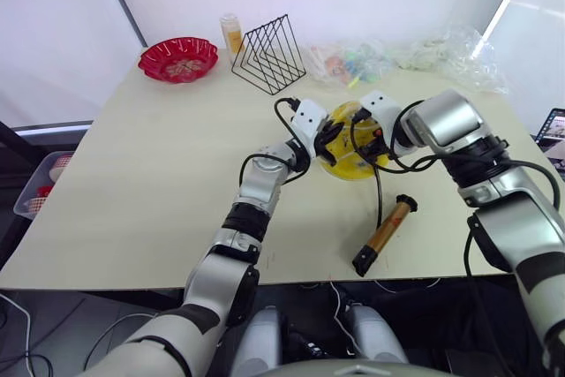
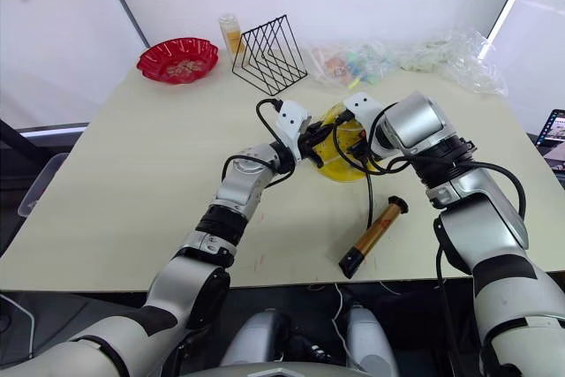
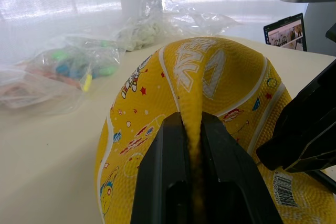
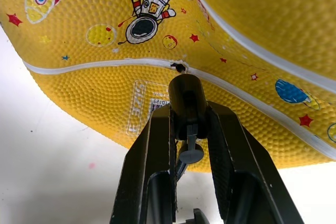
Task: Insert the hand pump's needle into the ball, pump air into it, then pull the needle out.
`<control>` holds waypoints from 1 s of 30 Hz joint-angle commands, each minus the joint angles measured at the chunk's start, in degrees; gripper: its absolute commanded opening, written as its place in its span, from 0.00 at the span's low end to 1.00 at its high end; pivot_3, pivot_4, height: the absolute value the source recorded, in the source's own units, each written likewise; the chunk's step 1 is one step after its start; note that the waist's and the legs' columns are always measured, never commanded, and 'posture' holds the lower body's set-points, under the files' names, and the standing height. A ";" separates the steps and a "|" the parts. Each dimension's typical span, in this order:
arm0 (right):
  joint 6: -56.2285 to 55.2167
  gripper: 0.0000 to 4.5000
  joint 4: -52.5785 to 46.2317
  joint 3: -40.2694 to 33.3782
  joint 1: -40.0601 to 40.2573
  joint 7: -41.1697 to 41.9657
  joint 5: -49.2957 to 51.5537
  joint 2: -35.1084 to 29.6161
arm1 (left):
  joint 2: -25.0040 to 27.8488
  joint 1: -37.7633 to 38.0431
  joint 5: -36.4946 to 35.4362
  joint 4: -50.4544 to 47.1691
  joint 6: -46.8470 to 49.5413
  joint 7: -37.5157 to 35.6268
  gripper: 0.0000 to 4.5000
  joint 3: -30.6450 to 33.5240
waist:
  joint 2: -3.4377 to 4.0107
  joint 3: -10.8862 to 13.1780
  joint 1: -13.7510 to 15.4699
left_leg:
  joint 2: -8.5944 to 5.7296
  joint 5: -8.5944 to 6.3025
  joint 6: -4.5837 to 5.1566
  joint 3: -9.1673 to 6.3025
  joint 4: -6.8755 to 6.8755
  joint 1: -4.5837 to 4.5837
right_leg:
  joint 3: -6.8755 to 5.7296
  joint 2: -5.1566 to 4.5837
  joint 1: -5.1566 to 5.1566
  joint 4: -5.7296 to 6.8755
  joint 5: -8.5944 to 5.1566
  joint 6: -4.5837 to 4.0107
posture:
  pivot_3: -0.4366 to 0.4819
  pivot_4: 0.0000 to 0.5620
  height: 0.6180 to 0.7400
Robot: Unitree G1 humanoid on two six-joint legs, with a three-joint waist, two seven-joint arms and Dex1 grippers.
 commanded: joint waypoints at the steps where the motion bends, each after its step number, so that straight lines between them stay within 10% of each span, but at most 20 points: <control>1: -2.56 0.07 1.15 2.44 0.21 1.81 0.74 3.62 | -2.35 0.36 0.27 0.41 0.38 -2.32 0.01 -3.19 | 0.00 -0.02 -0.02 | 0.00 0.00 0.00 0.00 0.00 0.00 | 0.00 0.00 0.00 0.00 0.00 0.00 | 0.48 0.27 1.00; 30: -7.89 0.07 2.86 0.11 2.82 8.46 -4.14 3.61 | -2.18 0.49 0.96 1.87 0.34 -1.22 0.01 -1.21 | -0.25 -0.60 -0.33 | 0.06 -0.01 -0.01 -0.01 -0.16 0.16 | 0.00 0.03 0.02 -0.03 -0.04 -0.06 | 0.48 0.27 1.00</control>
